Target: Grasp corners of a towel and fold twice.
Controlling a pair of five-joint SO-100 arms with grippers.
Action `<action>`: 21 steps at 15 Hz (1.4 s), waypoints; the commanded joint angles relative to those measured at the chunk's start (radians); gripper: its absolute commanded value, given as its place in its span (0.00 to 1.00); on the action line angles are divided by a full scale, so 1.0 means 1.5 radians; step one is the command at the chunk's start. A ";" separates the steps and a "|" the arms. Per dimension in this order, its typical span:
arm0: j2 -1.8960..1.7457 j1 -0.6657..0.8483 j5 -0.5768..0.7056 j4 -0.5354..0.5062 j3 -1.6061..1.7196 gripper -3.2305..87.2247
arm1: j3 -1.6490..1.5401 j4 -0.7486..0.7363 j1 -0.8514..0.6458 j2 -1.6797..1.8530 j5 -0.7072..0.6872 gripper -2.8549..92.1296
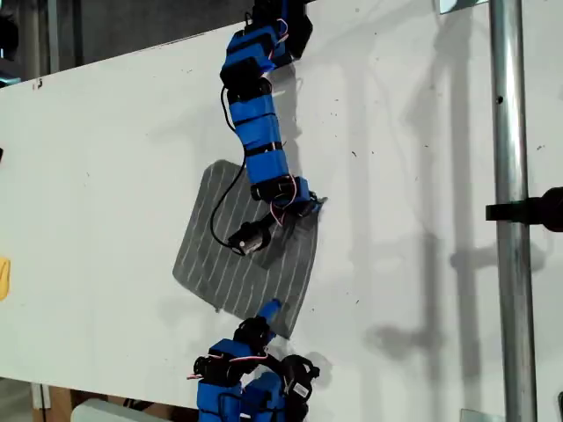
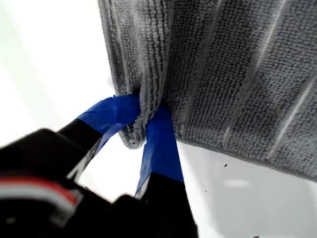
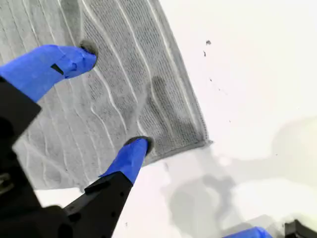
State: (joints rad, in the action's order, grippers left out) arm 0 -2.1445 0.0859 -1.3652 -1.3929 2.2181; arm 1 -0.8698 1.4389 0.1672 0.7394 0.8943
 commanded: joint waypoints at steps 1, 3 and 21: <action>-0.030 -0.004 -0.016 0.079 0.066 0.36 | -0.007 0.014 0.019 0.020 0.007 0.03; -0.034 0.016 -0.007 0.129 0.125 0.35 | -0.007 0.014 0.024 0.024 0.008 0.03; 0.112 0.041 -0.002 0.272 0.122 0.02 | -0.033 0.018 0.025 0.054 0.032 0.03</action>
State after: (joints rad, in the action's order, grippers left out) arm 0 -1.9620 0.1764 -1.3576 -0.9618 2.4712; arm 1 -0.9097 1.4389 0.1841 0.7701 0.9265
